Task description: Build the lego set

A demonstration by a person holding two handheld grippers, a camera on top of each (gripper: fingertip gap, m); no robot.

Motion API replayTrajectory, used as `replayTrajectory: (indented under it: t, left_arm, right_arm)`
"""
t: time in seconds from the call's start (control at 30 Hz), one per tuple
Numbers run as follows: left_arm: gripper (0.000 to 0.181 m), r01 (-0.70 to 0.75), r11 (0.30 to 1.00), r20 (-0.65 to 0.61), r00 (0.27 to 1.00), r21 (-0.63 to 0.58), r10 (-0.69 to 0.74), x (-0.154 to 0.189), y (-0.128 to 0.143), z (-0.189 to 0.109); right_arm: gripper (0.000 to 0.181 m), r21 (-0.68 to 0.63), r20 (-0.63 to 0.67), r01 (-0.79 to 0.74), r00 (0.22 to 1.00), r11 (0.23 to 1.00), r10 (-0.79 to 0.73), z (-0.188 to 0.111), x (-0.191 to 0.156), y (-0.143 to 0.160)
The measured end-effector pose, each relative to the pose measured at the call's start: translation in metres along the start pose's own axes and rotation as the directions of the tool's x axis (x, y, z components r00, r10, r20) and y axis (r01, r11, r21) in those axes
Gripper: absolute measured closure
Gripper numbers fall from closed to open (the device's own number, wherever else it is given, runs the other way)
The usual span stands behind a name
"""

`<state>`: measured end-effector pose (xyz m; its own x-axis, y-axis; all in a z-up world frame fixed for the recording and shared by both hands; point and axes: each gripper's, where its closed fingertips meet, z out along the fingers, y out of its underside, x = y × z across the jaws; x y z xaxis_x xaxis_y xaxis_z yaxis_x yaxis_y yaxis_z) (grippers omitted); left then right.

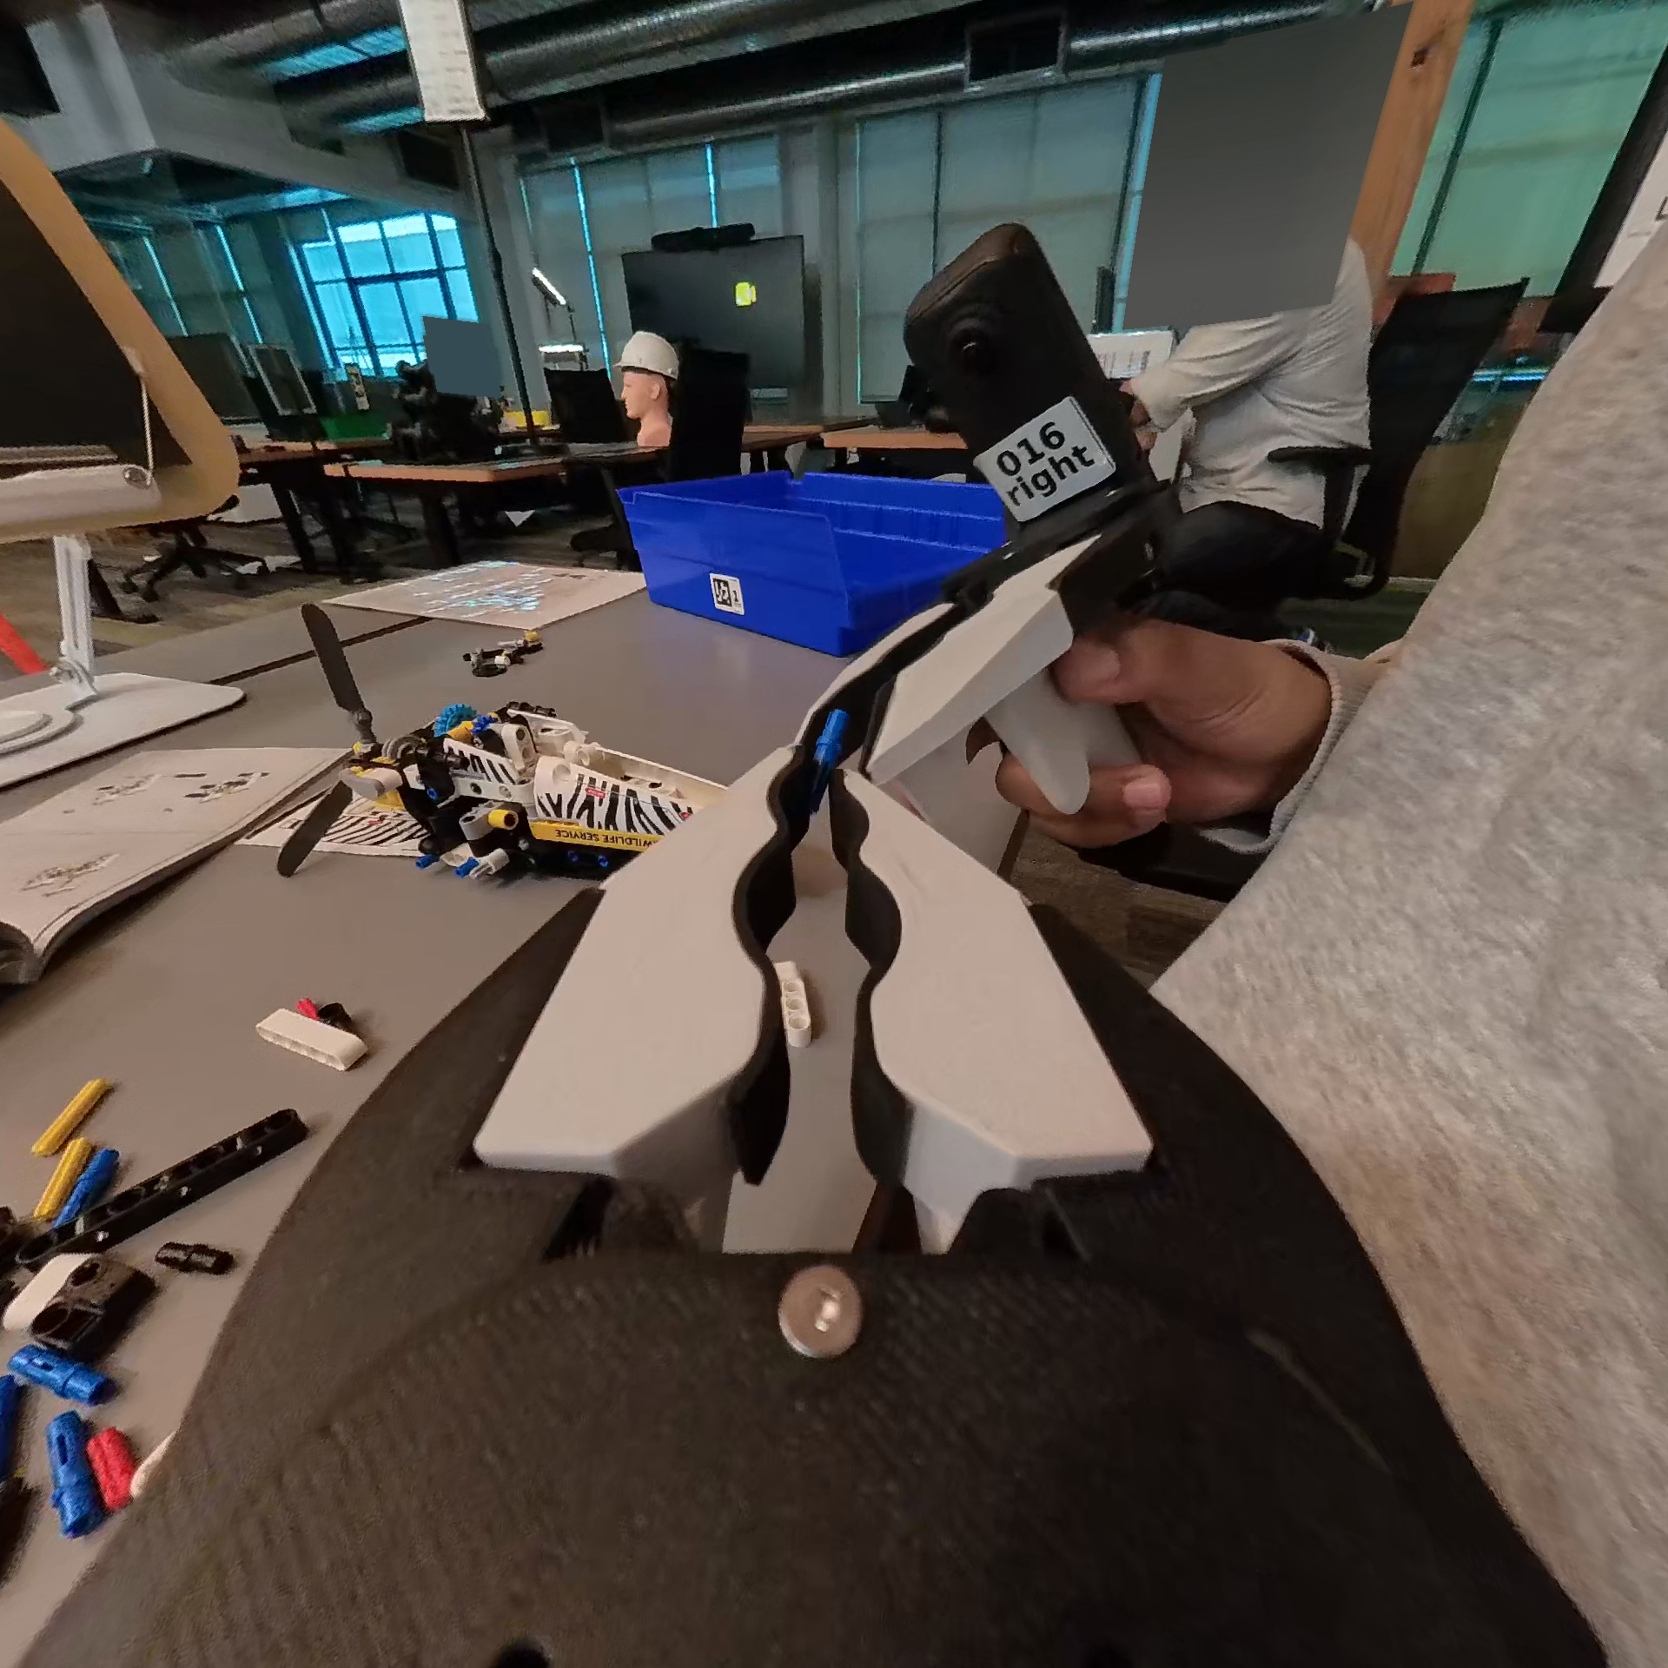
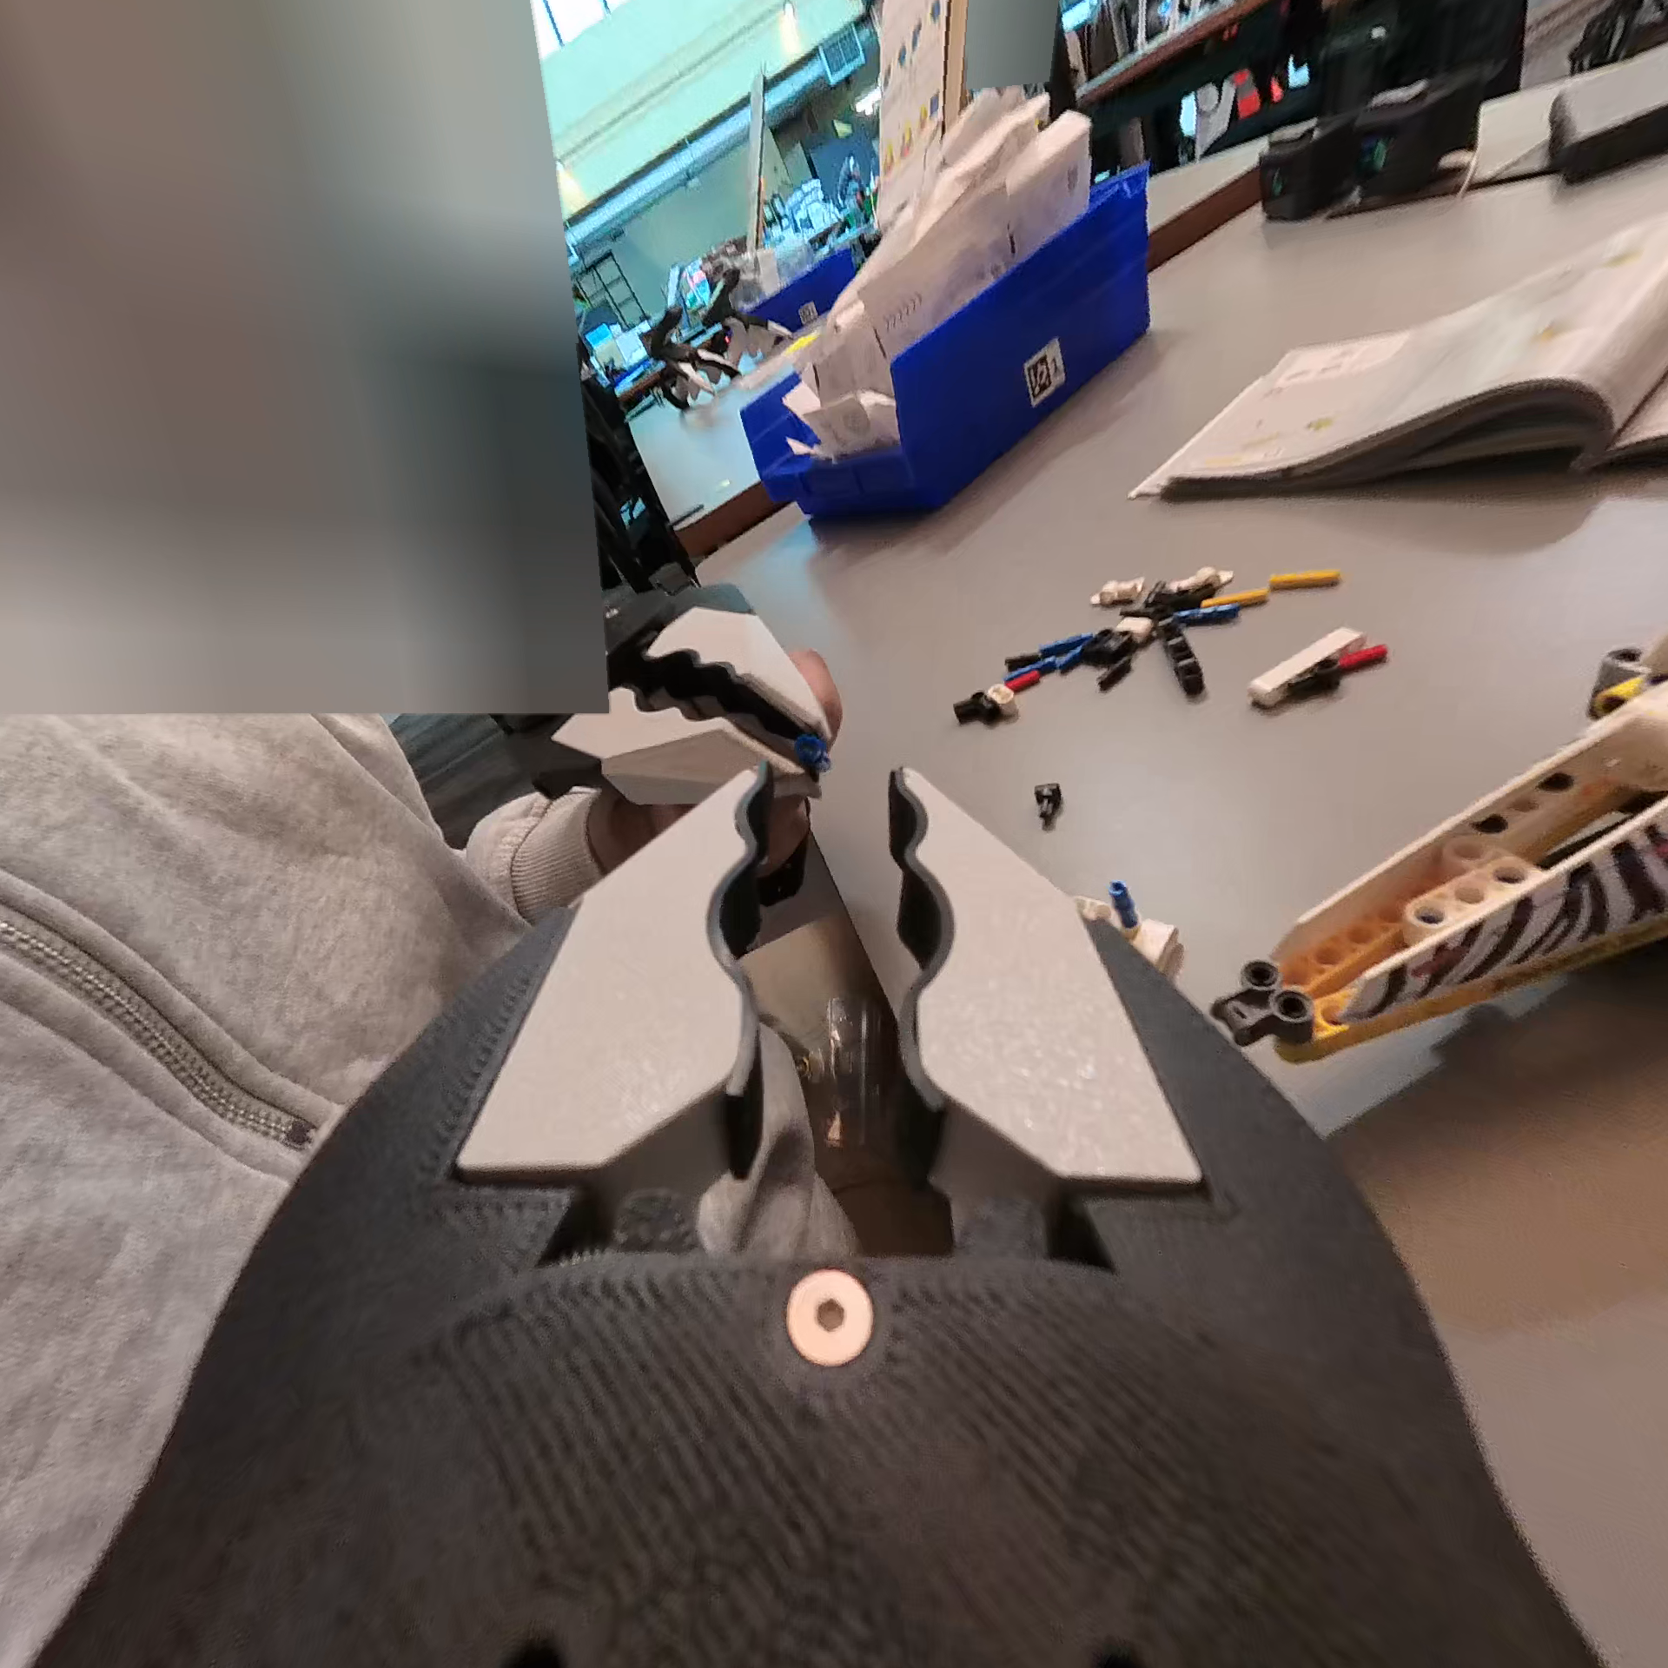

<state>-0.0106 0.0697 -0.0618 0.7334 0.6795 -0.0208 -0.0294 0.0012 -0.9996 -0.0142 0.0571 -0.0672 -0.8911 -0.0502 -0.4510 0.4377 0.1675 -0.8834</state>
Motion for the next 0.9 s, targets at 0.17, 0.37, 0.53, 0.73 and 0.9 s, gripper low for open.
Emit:
replayTrajectory:
  t: [0.17, 0.37, 0.53, 0.73, 0.9]
  left_arm:
    - [0.18, -0.05, 0.998, 0.005, 0.999, -0.036, 0.05, -0.0009, 0.0061, -0.0007]
    - [0.181, -0.065, 0.997, 0.009, 0.998, -0.035, 0.065, 0.0, 0.0062, 0.0002]
    - [0.18, -0.057, 0.998, 0.01, 0.998, -0.032, 0.058, -0.0004, 0.0059, 0.0005]
    - [0.181, -0.06, 0.998, 0.01, 0.998, -0.037, 0.06, -0.0005, 0.0074, 0.001]
    - [0.18, -0.058, 0.998, 0.009, 0.998, -0.037, 0.058, -0.0005, 0.0079, 0.0008]
  right_arm:
    - [0.164, -0.004, 0.017, -0.018, 1.0, 1.0, 0.018, 0.0023, -0.0021, 0.0011]
    - [0.172, 0.001, 0.041, -0.041, 0.998, 0.999, 0.041, 0.0035, -0.0033, 0.0005]
    - [0.177, 0.009, 0.041, -0.048, 0.998, 0.999, 0.048, 0.0032, -0.0018, 0.0003]
    - [0.178, 0.008, 0.031, -0.053, 0.998, 0.999, 0.053, 0.0031, 0.0, 0.0014]
    - [0.178, 0.01, 0.035, -0.069, 0.997, 0.998, 0.068, 0.0033, 0.0004, 0.0017]
